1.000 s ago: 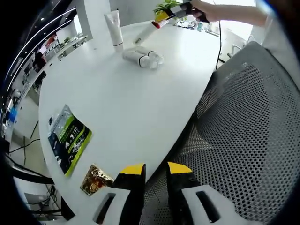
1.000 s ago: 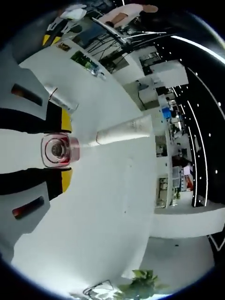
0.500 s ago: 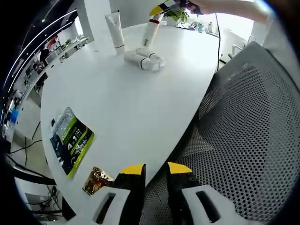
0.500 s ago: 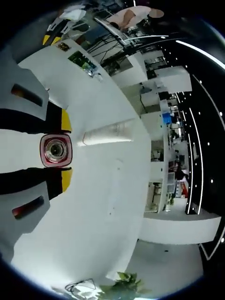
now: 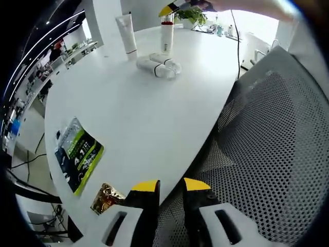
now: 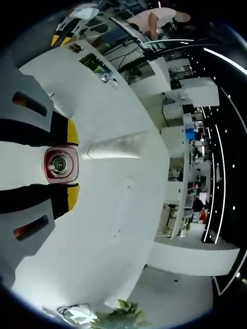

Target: Arrange the skincare products in the storage area until every visible bottle or jar stands upright without overlapping.

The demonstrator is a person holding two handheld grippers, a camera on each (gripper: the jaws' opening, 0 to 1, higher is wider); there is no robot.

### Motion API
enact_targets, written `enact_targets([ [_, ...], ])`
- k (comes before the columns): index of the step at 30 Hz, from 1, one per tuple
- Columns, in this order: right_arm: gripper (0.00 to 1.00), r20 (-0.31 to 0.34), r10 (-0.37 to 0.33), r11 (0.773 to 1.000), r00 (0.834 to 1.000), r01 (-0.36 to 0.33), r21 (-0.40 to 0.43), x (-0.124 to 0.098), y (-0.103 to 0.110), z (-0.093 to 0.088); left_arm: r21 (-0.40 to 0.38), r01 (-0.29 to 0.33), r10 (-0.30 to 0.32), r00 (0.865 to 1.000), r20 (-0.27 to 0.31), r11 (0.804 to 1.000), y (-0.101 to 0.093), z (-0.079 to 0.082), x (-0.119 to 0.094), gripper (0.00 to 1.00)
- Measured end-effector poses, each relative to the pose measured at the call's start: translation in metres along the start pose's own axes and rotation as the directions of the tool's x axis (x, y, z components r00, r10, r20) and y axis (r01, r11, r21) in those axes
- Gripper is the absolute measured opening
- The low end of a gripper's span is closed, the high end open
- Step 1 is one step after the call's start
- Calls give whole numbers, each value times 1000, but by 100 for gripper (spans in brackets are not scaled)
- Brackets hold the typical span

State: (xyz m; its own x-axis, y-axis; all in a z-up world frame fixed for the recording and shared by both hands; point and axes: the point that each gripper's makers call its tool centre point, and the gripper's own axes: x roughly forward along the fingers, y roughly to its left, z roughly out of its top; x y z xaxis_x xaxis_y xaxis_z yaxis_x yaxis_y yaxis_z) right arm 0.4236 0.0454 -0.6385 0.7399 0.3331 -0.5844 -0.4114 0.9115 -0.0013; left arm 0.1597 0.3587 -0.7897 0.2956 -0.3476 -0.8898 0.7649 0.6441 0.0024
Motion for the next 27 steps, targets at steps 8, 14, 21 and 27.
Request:
enact_targets([
  [8, 25, 3, 9, 1000, 1000, -9, 9, 5, 1, 4, -3, -3, 3, 1000, 4, 1000, 1, 1, 0, 18],
  [14, 26, 4, 6, 1000, 1000, -6, -9, 9, 7, 7, -2, -3, 3, 1000, 5, 1000, 1, 1, -1, 18],
  [21, 27, 52, -16, 1000, 999, 17, -20, 9, 5, 9, -1, -4, 4, 1000, 5, 1000, 1, 1, -1, 18],
  [27, 44, 56, 35, 998, 998, -38, 40, 9, 10, 7, 1, -2, 2, 1000, 3, 1000, 0, 1, -1, 18],
])
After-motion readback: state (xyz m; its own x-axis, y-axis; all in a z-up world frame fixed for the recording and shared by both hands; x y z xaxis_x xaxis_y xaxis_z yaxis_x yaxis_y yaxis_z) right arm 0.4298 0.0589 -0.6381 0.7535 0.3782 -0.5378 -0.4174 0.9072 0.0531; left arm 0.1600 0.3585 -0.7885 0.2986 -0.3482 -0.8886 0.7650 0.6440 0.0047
